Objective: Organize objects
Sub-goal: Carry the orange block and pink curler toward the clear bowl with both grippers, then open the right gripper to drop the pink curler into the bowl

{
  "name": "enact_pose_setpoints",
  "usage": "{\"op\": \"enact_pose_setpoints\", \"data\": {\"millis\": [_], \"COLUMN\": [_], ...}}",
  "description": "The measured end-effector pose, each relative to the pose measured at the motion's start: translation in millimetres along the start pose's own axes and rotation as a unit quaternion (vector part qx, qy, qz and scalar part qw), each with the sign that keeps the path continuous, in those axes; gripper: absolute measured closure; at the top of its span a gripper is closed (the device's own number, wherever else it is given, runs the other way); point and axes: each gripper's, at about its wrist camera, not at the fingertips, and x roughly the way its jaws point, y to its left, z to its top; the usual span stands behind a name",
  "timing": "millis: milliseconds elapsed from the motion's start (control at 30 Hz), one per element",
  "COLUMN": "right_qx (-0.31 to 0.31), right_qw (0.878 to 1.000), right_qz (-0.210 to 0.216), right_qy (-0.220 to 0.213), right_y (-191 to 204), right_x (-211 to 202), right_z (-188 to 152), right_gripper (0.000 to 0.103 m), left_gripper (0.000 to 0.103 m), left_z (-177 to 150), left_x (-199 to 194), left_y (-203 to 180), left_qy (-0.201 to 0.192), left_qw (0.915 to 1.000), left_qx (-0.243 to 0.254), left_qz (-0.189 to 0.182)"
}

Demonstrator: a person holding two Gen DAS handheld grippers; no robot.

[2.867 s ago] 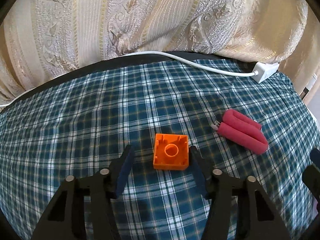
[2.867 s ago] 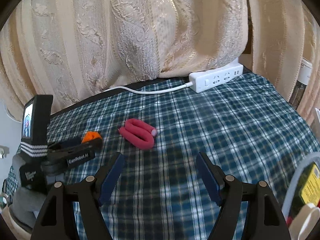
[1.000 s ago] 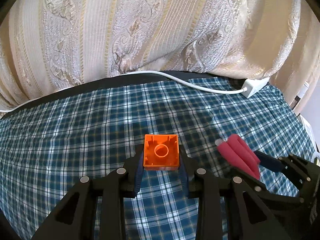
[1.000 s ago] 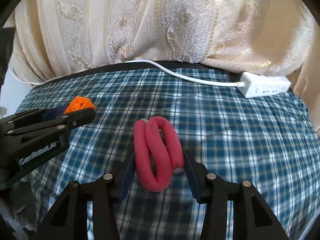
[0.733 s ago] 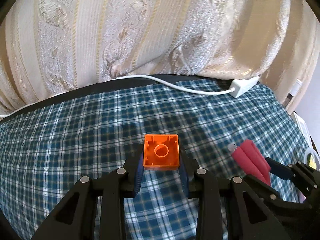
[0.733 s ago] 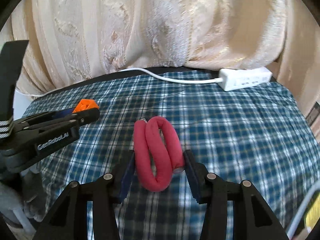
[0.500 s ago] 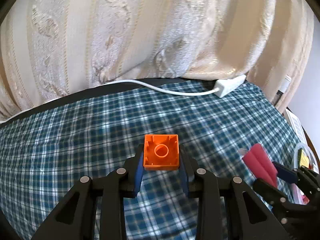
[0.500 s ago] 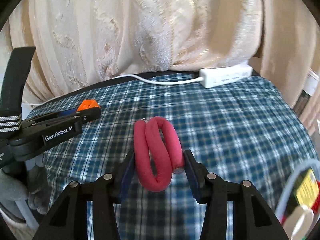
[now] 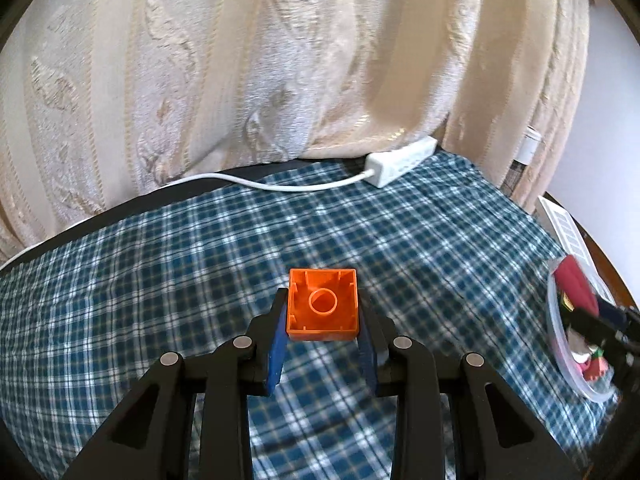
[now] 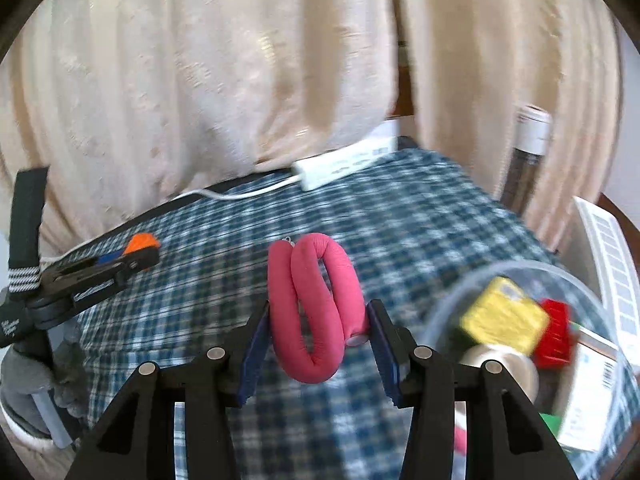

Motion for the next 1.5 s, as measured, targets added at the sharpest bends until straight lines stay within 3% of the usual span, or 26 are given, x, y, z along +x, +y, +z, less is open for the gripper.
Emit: {"op": "enact_pose_setpoints", "data": {"millis": [167, 400, 700, 1100, 1300, 1500], "right_qx": [0.052, 0.122, 0.15, 0.149, 0.156, 0.161], "right_qw": [0.997, 0.984, 0.972, 0.968, 0.974, 0.976], "right_qz": [-0.05, -0.128, -0.179, -0.196, -0.159, -0.144], "right_qy": [-0.013, -0.013, 0.009, 0.048, 0.041, 0.016], "right_y": [-48, -106, -137, -145, -144, -143], "right_x": [-19, -32, -19, 2, -2, -18], "right_z": [-3, -8, -11, -14, -13, -16], "right_gripper": [0.052, 0.052, 0.052, 0.05, 0.043, 0.043], "left_gripper": [0.071, 0.071, 0.071, 0.071, 0.071, 0.071], "left_z": [-4, -8, -9, -10, -14, -16], "left_x": [-5, -16, -27, -33, -32, -33], "left_y": [-15, -33, -44, -50, -55, -60], "left_qy": [-0.002, -0.006, -0.011, -0.012, -0.01, -0.01], "left_qw": [0.9998, 0.9988, 0.9972, 0.9959, 0.9954, 0.9947], "left_qx": [0.015, 0.032, 0.046, 0.051, 0.057, 0.064], "left_qz": [-0.014, -0.037, -0.059, -0.074, -0.076, -0.08]}}
